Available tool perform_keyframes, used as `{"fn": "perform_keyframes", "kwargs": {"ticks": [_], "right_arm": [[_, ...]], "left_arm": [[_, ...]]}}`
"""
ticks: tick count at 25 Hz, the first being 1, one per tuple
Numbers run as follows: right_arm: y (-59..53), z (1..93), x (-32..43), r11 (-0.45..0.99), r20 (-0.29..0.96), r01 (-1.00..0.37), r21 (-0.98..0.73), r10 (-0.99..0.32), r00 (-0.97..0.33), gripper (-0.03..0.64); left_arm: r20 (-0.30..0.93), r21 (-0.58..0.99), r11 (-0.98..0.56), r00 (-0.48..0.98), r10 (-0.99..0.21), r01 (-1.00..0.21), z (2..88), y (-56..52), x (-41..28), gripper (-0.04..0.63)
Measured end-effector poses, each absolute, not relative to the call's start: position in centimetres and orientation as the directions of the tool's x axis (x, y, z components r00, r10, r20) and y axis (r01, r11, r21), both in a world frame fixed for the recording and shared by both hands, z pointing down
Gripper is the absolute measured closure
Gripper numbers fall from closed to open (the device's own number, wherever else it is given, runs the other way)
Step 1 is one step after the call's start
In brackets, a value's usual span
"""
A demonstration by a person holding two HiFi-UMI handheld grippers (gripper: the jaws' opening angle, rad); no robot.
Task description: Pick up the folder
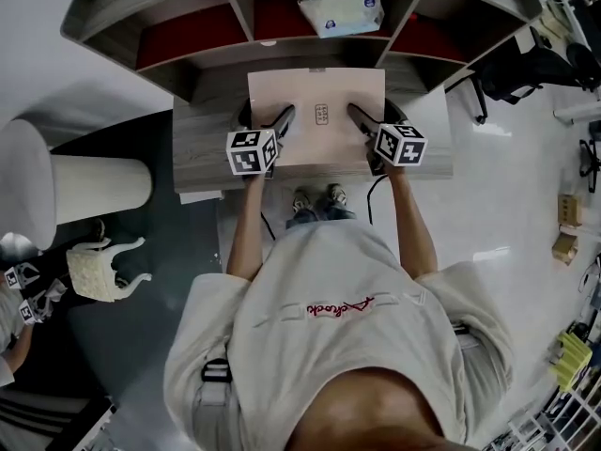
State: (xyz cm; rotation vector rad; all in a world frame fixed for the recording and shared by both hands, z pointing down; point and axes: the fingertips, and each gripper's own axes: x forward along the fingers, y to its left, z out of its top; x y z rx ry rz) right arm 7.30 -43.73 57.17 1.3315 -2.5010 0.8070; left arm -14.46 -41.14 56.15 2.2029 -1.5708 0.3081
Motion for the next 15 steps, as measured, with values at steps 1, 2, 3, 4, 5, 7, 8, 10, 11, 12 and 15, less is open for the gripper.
{"fn": "perform_keyframes", "kwargs": {"ticks": [1,2,3,4,5,7,8,10,11,12,15], "right_arm": [[-43.8,56.7,7.3,0.449,0.405,-0.814,-0.369,-0.711,-0.575,0.192],[-43.8,56.3,7.4,0.451,0.400,-0.815,-0.364,-0.715,-0.574,0.192],[-43.8,55.9,7.4,0.453,0.395,-0.816,-0.359,-0.718,-0.573,0.192],[-43.9,55.5,7.4,0.455,0.390,-0.816,-0.356,-0.722,-0.572,0.192],[-43.9,55.1,7.5,0.457,0.385,-0.817,-0.352,-0.725,-0.571,0.192],[-43.9,54.4,7.7,0.461,0.373,-0.817,-0.345,-0.732,-0.570,0.192],[-43.9,54.0,7.8,0.463,0.367,-0.818,-0.342,-0.735,-0.570,0.192],[-43.9,53.1,7.9,0.468,0.352,-0.817,-0.336,-0.742,-0.570,0.192],[-43.9,52.7,8.0,0.471,0.345,-0.816,-0.335,-0.745,-0.571,0.192],[-43.8,52.3,8.0,0.473,0.339,-0.815,-0.333,-0.747,-0.572,0.192],[-43.8,51.4,8.1,0.480,0.325,-0.816,-0.323,-0.753,-0.572,0.192]], "left_arm": [[0.403,0.202,-0.279,0.339,-0.850,-0.939,55.8,-41.2,-14.4,0.126],[0.397,0.201,-0.280,0.340,-0.853,-0.939,55.4,-41.3,-14.4,0.126],[0.391,0.199,-0.282,0.340,-0.855,-0.938,55.1,-41.3,-14.4,0.126],[0.385,0.198,-0.284,0.341,-0.858,-0.938,54.7,-41.3,-14.3,0.126],[0.379,0.197,-0.286,0.342,-0.860,-0.938,54.4,-41.3,-14.3,0.126],[0.366,0.194,-0.291,0.344,-0.865,-0.937,53.7,-41.3,-14.1,0.126],[0.359,0.191,-0.293,0.345,-0.867,-0.937,53.3,-41.3,-14.0,0.126],[0.345,0.183,-0.297,0.345,-0.873,-0.937,52.4,-41.3,-13.9,0.126],[0.339,0.180,-0.299,0.344,-0.876,-0.937,51.9,-41.3,-13.9,0.126],[0.332,0.178,-0.300,0.344,-0.878,-0.937,51.6,-41.2,-13.8,0.126],[0.313,0.173,-0.302,0.343,-0.885,-0.937,50.7,-41.2,-13.8,0.126]]}}
